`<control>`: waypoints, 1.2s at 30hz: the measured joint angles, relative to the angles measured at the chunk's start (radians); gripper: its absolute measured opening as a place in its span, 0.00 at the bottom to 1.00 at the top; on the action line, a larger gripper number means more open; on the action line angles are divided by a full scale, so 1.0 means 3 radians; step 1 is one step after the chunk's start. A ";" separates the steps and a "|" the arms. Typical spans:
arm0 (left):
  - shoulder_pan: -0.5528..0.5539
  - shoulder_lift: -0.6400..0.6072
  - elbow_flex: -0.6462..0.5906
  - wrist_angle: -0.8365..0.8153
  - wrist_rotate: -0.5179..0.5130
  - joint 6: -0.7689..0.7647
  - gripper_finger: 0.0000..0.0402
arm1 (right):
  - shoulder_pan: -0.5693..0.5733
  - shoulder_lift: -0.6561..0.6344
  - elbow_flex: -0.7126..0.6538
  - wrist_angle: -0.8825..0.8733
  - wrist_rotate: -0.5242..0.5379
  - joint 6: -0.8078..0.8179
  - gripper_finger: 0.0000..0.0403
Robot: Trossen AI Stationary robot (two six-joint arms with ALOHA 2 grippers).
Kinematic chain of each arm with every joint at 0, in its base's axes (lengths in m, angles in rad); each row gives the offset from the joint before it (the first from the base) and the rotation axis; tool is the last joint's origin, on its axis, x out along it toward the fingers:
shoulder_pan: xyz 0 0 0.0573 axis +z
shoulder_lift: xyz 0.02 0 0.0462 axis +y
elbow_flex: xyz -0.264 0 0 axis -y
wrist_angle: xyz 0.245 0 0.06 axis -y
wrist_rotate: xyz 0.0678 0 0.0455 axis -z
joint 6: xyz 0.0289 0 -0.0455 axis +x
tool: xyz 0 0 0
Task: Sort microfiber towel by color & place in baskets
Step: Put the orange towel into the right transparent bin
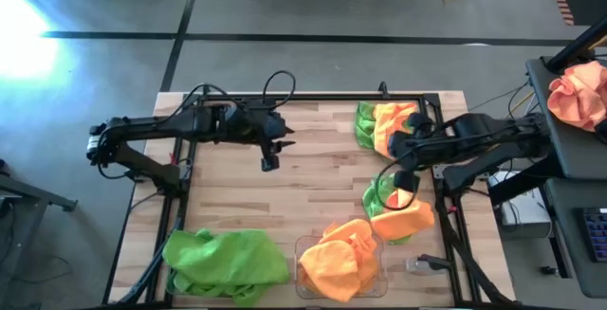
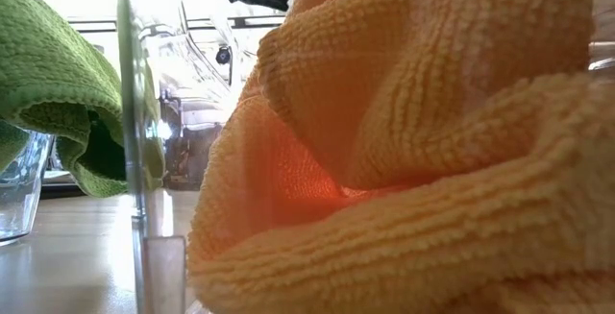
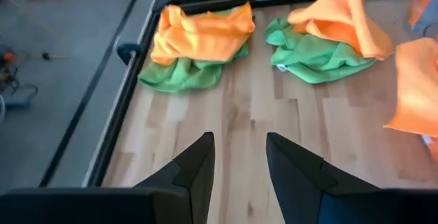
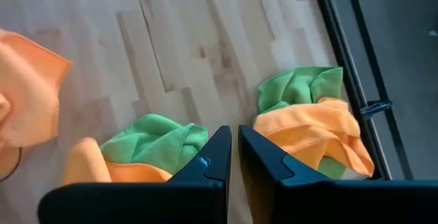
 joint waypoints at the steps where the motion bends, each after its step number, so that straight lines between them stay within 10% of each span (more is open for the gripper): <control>1: 0.0012 0.0009 0.0000 0.0015 0.0002 0.0036 0.29 | 0.0016 -0.0057 -0.0010 0.0016 0.0043 0.0014 0.06; 10: 0.0034 0.0131 -0.0003 0.0355 0.0010 -0.0193 0.29 | 0.0179 -0.0734 -0.0537 0.0137 0.0404 0.0221 0.06; 21: 0.0032 0.0156 0.0106 0.0775 -0.0236 -0.0360 0.29 | 0.0177 -0.1380 -0.1474 0.0350 -0.0010 0.0502 0.06; 36: 0.0124 0.0162 0.0102 0.0740 -0.0691 -0.0271 0.29 | 0.0177 -0.1097 -0.2077 0.0018 -0.0183 0.1013 0.06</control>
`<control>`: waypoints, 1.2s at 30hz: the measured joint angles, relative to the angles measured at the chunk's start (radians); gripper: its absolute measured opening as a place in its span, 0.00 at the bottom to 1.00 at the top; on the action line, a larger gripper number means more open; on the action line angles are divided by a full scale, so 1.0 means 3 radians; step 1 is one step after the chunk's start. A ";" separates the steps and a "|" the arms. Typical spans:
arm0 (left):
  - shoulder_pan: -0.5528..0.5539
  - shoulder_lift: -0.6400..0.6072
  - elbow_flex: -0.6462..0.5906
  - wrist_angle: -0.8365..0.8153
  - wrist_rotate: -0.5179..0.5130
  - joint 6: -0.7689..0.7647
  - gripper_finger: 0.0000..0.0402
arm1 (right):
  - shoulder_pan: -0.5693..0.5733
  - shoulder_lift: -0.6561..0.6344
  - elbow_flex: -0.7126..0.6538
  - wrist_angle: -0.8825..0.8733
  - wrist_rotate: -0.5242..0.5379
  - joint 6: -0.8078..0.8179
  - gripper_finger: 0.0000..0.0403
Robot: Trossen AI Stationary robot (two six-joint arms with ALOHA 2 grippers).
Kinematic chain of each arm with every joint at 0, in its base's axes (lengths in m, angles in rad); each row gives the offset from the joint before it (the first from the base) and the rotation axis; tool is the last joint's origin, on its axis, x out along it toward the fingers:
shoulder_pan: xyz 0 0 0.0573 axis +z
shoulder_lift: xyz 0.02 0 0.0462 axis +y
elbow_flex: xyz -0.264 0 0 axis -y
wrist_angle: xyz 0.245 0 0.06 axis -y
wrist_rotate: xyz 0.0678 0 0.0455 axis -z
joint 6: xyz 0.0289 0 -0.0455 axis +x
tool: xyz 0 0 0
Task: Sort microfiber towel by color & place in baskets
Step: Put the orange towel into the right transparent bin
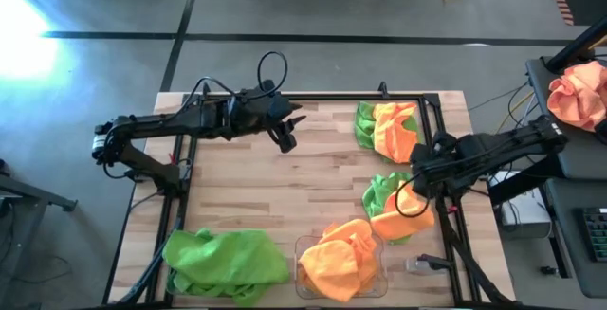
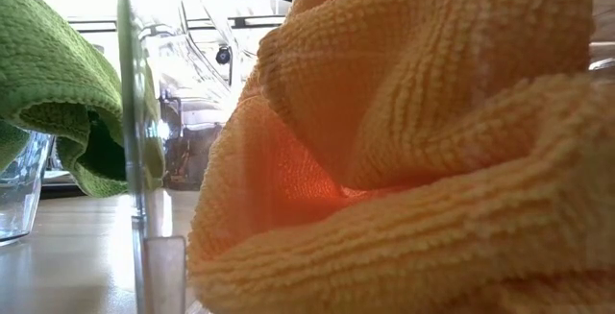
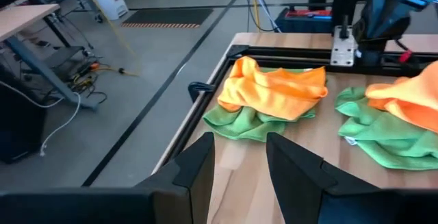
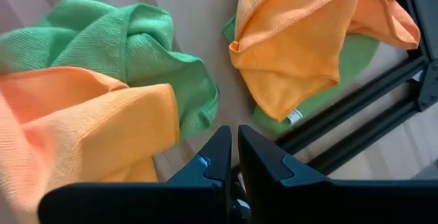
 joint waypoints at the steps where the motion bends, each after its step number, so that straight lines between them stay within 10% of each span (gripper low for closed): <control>1: 0.0008 0.0000 -0.0001 -0.0001 -0.0002 0.0001 0.29 | 0.0000 0.0046 0.0012 -0.0008 0.0001 -0.0001 0.06; 18: 0.0182 0.0000 -0.0003 -0.0021 -0.0010 0.0028 0.29 | -0.0004 0.0557 0.0321 -0.0174 0.0861 -0.0377 0.06; 30: 0.0203 0.0000 -0.0004 -0.0020 -0.0011 0.0154 0.29 | 0.0000 0.0623 0.0420 -0.0121 -0.0710 -0.0376 0.06; 36: 0.0222 0.0000 -0.0004 -0.0035 -0.0010 0.0179 0.29 | 0.0022 0.0621 0.0405 0.0060 -0.0901 -0.0209 0.06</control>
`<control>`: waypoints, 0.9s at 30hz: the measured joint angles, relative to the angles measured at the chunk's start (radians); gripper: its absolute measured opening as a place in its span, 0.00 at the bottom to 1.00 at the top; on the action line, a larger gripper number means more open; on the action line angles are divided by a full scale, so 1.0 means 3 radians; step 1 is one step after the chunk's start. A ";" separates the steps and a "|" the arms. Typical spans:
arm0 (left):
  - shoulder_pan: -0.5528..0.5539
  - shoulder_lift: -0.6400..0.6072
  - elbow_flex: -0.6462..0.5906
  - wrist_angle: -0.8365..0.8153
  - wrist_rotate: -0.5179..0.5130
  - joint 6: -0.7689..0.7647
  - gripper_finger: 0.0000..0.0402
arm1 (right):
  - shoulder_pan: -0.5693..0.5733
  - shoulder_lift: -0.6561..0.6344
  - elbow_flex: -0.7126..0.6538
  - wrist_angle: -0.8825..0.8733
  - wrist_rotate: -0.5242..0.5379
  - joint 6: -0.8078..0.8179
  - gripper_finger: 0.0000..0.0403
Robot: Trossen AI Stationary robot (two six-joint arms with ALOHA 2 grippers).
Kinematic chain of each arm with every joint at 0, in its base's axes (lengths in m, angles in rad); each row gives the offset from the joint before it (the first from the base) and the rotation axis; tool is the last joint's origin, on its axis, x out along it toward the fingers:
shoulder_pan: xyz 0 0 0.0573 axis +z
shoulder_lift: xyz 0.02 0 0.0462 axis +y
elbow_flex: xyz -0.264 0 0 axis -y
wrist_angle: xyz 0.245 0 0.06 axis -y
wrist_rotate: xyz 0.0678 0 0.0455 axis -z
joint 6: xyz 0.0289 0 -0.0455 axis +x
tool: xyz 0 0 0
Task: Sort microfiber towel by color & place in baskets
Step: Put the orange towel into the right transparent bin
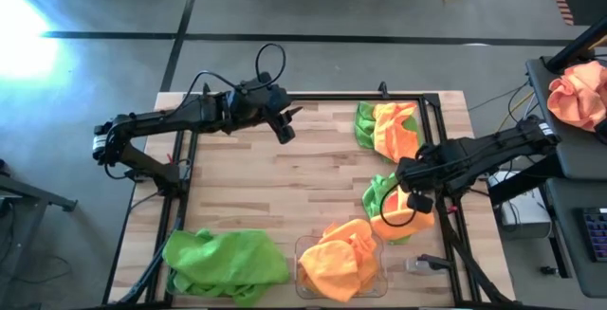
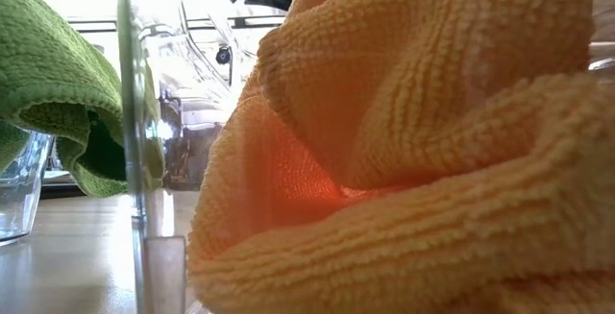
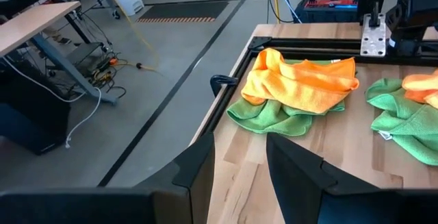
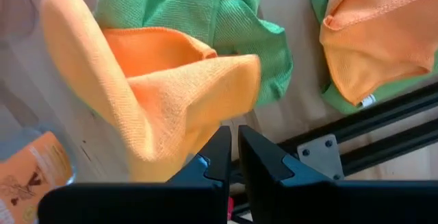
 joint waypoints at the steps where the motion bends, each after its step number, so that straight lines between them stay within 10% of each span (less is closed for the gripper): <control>1: 0.0000 0.0000 0.0000 -0.0020 -0.0001 0.0019 0.29 | 0.0014 0.0009 -0.0009 -0.0010 0.0001 0.0007 0.06; 16: 0.0047 0.0000 0.0000 -0.0191 0.0003 0.0060 0.29 | 0.0148 0.0360 -0.0039 0.0018 -0.0292 0.0146 0.08; 27: 0.0047 0.0000 0.0000 -0.0204 0.0007 0.0061 0.29 | 0.0146 0.0518 -0.0064 0.0083 0.0219 0.0182 0.11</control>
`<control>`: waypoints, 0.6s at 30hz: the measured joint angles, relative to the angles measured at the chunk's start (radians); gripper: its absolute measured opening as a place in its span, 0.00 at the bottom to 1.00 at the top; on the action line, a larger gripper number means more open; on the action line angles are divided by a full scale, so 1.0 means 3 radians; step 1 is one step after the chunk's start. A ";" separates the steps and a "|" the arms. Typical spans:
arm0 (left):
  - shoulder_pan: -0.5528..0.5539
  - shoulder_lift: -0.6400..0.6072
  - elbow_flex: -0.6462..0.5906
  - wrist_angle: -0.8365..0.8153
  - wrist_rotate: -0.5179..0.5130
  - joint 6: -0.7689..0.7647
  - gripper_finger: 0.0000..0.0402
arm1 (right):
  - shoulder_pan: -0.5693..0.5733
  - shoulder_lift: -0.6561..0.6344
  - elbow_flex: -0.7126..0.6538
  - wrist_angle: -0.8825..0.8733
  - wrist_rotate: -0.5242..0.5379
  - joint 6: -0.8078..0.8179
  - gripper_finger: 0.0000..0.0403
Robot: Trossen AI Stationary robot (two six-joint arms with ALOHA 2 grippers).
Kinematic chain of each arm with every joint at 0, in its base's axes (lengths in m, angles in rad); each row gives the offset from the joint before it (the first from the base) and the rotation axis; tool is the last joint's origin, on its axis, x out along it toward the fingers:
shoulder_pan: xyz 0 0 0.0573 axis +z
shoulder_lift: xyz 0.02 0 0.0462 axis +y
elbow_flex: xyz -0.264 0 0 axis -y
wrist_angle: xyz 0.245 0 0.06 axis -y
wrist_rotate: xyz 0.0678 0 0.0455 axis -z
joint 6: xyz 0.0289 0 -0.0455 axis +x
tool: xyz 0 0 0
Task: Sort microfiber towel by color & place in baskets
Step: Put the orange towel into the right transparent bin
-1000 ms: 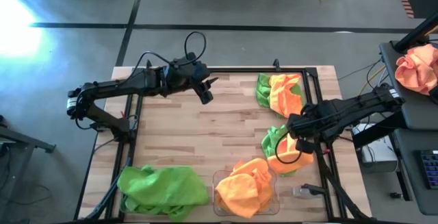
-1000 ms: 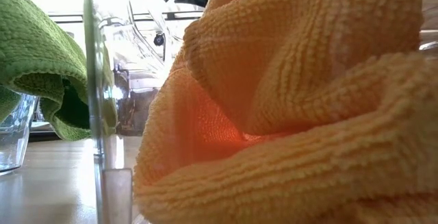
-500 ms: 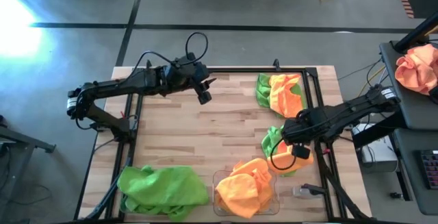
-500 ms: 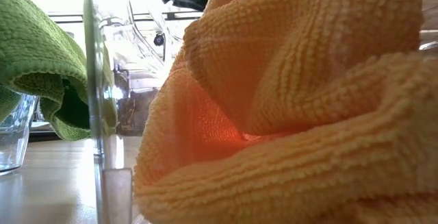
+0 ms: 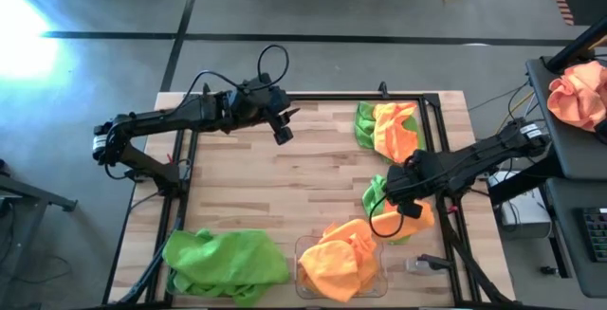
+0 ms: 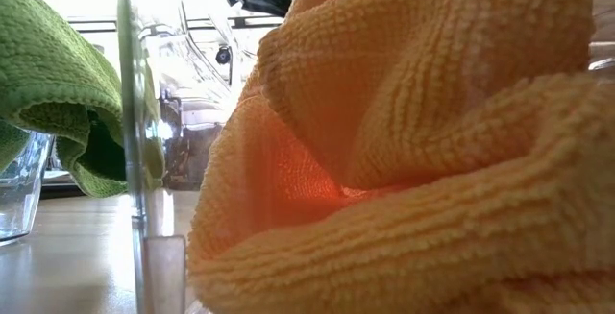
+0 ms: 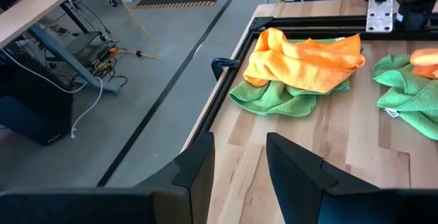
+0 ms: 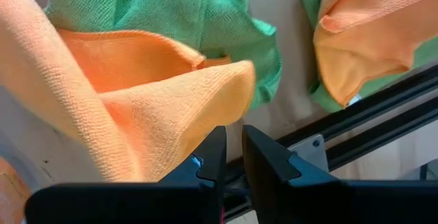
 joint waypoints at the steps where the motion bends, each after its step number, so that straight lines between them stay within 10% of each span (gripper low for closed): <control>1: 0.0000 0.0000 0.0000 -0.0013 -0.0001 0.0001 0.29 | 0.0000 0.0022 0.0000 0.0007 -0.0023 -0.0002 0.11; 18: 0.0000 0.0000 0.0000 -0.0114 0.0002 0.0000 0.29 | 0.0001 0.0189 -0.0001 0.0196 -0.0389 -0.0026 0.11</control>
